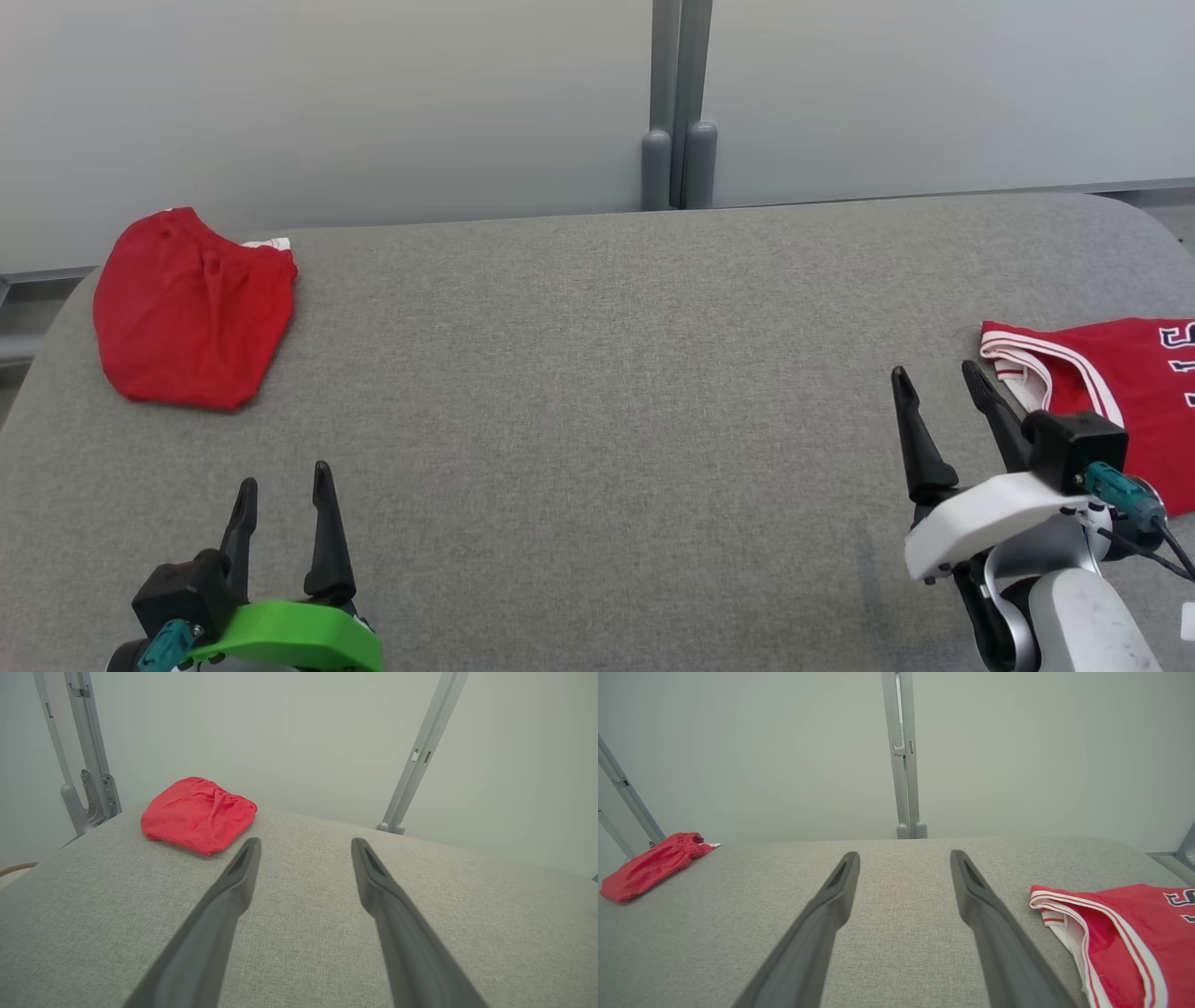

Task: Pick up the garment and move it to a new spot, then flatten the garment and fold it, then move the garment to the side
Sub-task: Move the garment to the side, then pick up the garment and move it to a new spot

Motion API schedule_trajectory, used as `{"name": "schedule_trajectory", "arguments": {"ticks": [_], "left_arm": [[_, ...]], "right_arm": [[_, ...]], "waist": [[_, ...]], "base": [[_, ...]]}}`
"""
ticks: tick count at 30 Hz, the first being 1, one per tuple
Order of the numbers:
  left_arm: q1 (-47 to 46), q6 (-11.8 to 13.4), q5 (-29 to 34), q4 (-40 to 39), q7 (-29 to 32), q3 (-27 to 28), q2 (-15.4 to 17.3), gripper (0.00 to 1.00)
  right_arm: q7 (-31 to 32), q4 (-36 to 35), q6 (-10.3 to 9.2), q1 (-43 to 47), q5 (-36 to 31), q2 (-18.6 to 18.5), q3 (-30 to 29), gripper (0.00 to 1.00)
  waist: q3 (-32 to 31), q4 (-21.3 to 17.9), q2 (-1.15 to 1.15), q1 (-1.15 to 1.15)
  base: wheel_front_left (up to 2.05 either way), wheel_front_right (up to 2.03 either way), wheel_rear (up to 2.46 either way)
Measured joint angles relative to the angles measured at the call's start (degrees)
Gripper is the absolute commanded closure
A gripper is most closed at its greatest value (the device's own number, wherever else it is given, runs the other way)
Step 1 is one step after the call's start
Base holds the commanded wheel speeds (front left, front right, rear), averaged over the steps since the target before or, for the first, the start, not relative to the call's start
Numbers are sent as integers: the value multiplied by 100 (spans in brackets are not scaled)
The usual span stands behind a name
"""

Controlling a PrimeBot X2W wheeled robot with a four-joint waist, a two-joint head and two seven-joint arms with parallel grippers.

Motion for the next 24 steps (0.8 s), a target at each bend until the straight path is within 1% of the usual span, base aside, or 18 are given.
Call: {"name": "schedule_trajectory", "arguments": {"ticks": [4, 8, 18, 24], "left_arm": [[15, -51, -1, 81, 0, 25, -15, 0], [15, -77, -2, 129, 0, 22, -29, 0], [8, -92, -3, 170, 1, 9, -26, 0], [-47, -97, -3, 165, 9, 34, -2, 0]], "right_arm": [[100, -209, 0, 238, 323, 13, 143, 0], [154, -325, -1, 325, 367, 13, 202, 0], [136, -353, 0, 464, 510, 14, 265, 0], [13, -416, 0, 465, 567, 14, 179, 0]], "waist": [[-21, 57, 0, 0], [-36, 85, 0, 0], [-46, 125, 0, 0], [-31, 344, 0, 0]], "base": [[0, 0, 0], [0, 0, 0], [0, 0, 0], [0, 0, 0]]}}
